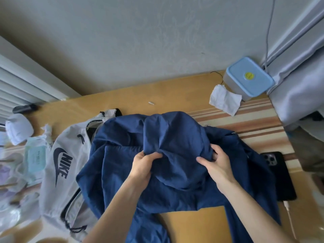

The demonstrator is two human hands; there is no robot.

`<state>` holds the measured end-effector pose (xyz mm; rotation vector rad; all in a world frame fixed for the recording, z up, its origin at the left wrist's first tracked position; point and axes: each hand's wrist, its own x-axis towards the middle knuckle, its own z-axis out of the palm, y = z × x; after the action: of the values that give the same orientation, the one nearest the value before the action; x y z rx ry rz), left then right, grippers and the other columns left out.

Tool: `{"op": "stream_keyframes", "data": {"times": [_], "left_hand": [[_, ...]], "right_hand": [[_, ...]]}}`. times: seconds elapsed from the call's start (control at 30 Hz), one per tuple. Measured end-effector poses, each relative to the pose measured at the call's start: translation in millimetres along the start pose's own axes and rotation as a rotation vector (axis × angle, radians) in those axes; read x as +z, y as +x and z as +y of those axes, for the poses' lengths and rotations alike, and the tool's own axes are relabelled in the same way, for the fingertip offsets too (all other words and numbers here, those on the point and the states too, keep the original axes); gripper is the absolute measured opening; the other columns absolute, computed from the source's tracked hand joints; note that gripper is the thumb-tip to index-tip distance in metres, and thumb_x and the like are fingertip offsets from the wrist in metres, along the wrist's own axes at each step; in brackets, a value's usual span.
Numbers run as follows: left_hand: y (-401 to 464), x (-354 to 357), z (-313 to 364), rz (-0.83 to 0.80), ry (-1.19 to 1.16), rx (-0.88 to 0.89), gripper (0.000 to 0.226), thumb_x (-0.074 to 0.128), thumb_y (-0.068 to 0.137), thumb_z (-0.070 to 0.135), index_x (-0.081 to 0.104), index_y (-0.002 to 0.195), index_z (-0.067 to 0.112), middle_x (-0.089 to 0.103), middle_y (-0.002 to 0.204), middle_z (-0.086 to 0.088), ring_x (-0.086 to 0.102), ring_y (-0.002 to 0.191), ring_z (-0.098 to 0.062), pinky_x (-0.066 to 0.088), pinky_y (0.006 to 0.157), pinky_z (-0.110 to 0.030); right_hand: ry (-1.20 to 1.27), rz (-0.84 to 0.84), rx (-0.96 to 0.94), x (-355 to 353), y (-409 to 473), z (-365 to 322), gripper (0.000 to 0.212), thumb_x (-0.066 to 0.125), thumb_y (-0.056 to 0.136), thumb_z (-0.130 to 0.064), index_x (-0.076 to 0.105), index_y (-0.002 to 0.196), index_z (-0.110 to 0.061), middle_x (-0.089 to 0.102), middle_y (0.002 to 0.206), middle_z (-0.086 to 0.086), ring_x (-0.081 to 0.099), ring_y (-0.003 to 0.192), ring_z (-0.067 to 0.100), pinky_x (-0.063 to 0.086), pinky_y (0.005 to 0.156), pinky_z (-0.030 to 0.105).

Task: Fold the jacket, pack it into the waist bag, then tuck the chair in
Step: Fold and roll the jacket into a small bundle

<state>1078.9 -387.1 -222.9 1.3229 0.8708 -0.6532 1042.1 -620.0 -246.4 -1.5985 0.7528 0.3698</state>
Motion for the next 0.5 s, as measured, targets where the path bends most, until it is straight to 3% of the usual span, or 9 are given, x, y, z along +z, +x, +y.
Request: {"op": "stream_keyframes", "data": {"times": [0.1,0.17,0.23,0.27,0.33,0.4,0.43,0.5], "left_hand": [[-16.9,-21.0,-8.9,-0.023,0.03,0.099,0.028,0.063,0.081,-0.003,0.074,0.107,0.0,0.078,0.104,-0.022,0.075,0.1,-0.039,0.061,0.09,-0.048],[-21.2,-36.4,-28.8,0.058,0.215,0.139,0.028,0.065,0.08,0.001,0.072,0.106,0.01,0.079,0.104,-0.015,0.074,0.101,-0.035,0.061,0.09,-0.049],[-27.3,-40.4,-52.3,0.191,0.512,0.189,0.045,0.07,0.082,0.009,0.06,0.125,0.02,0.071,0.123,-0.007,0.066,0.114,-0.028,0.056,0.098,-0.045],[-32.8,-37.1,-62.6,0.275,0.67,0.268,0.059,0.071,0.084,0.012,0.05,0.138,0.021,0.059,0.138,-0.006,0.057,0.124,-0.027,0.051,0.104,-0.044],[-40.6,-23.2,-76.2,0.409,0.911,0.656,0.071,0.072,0.09,0.016,0.041,0.153,0.018,0.038,0.158,-0.011,0.039,0.142,-0.03,0.039,0.115,-0.043],[-38.8,-7.5,-90.1,0.296,1.155,1.002,0.061,0.063,0.099,0.025,0.043,0.156,0.019,0.028,0.167,-0.015,0.023,0.155,-0.033,0.028,0.123,-0.045],[-32.3,-2.8,-102.2,0.195,1.313,1.053,0.057,0.056,0.103,0.033,0.041,0.157,0.025,0.024,0.17,-0.014,0.018,0.158,-0.033,0.026,0.125,-0.048],[-17.8,1.5,-127.2,0.074,1.559,0.93,0.057,0.04,0.104,0.05,0.036,0.159,0.034,0.011,0.172,-0.007,0.021,0.157,-0.031,0.03,0.122,-0.051]], "right_hand": [[0.011,-0.074,-0.093,-13.4,-18.2,-2.3,0.035,0.076,0.085,0.002,0.067,0.112,-0.02,0.08,0.103,-0.002,0.077,0.094,0.012,0.06,0.081,0.027],[-0.075,-0.088,-0.075,-20.4,-28.0,15.4,0.034,0.076,0.086,-0.003,0.065,0.112,-0.022,0.079,0.101,-0.003,0.076,0.097,0.015,0.06,0.083,0.029],[-0.271,-0.031,-0.042,-22.8,-36.3,36.4,0.044,0.079,0.087,-0.018,0.059,0.125,-0.023,0.074,0.111,-0.009,0.071,0.108,0.016,0.057,0.089,0.031],[-0.382,0.041,-0.094,-22.9,-40.5,43.8,0.055,0.078,0.088,-0.027,0.053,0.137,-0.022,0.065,0.124,-0.012,0.065,0.116,0.014,0.054,0.093,0.031],[-0.558,0.148,-0.348,-25.9,-46.0,54.3,0.065,0.07,0.094,-0.037,0.043,0.151,-0.021,0.049,0.143,-0.01,0.05,0.131,0.011,0.046,0.105,0.032],[-0.726,0.063,-0.462,-27.3,-51.2,58.9,0.059,0.052,0.101,-0.046,0.04,0.155,-0.025,0.041,0.159,-0.001,0.037,0.147,0.017,0.037,0.117,0.037],[-0.796,-0.016,-0.42,-27.7,-54.2,62.7,0.059,0.043,0.103,-0.051,0.038,0.156,-0.027,0.037,0.164,0.001,0.03,0.153,0.02,0.032,0.121,0.039],[-0.767,-0.061,-0.287,-34.0,-62.6,72.5,0.063,0.036,0.101,-0.056,0.039,0.156,-0.025,0.035,0.166,0.003,0.028,0.154,0.02,0.031,0.123,0.041]]}}
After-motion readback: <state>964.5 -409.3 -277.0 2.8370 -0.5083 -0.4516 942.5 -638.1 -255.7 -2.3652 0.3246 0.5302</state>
